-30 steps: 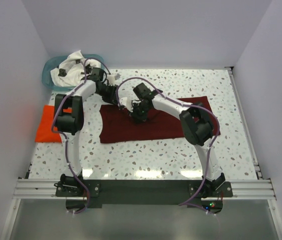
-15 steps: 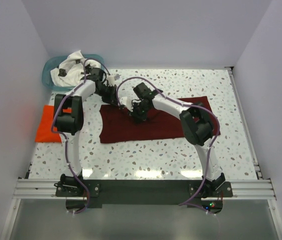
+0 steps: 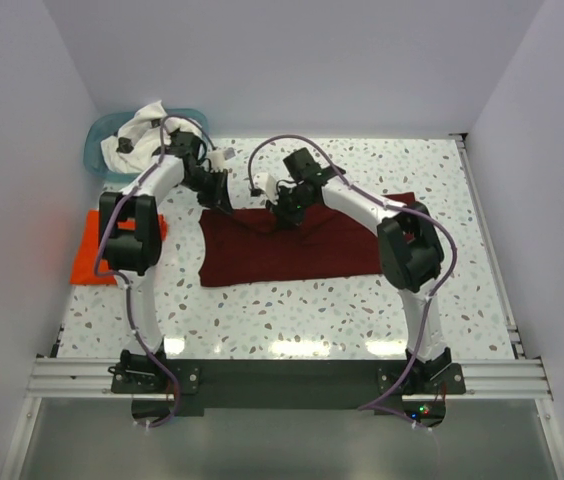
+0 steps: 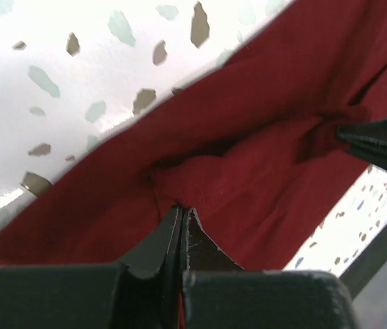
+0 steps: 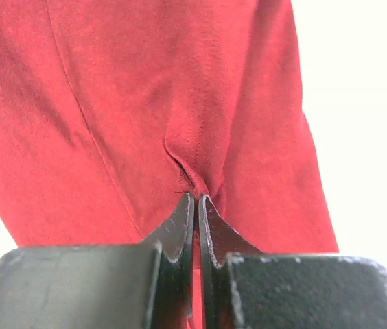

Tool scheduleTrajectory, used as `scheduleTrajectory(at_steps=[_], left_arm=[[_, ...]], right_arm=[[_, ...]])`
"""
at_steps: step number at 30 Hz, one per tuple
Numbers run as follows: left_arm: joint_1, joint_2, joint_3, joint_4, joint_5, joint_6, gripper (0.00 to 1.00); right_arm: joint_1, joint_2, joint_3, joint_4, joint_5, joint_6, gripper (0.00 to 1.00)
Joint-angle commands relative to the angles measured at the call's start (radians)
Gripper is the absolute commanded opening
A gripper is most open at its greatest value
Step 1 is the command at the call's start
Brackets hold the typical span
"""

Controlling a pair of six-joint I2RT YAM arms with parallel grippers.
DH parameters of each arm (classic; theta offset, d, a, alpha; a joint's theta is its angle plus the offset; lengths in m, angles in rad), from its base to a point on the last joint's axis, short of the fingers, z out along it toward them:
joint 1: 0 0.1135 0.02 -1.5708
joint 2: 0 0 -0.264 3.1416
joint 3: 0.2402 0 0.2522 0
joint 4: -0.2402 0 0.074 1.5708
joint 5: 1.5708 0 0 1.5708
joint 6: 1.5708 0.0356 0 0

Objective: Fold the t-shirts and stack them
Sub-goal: Fold the tshirt

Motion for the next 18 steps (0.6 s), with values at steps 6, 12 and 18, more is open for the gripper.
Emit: scheduleTrajectory(at_steps=[6,12,18], left_arm=[[0.014,-0.102,-0.068,-0.151,0.055,0.074,0.00],[0.014,-0.171,-0.195,-0.174,0.059,0.102,0.00],[0.009,-0.206,-0.303,-0.149,0.082,0.108,0.00]], right_arm=[[-0.040,-0.093,-0.015,-0.027,-0.117,-0.053,0.00],[-0.068,-0.125,-0.078,-0.070,-0.191,-0.154,0.00],[-0.069,-0.099,-0.111,-0.140,-0.237,-0.292,0.00]])
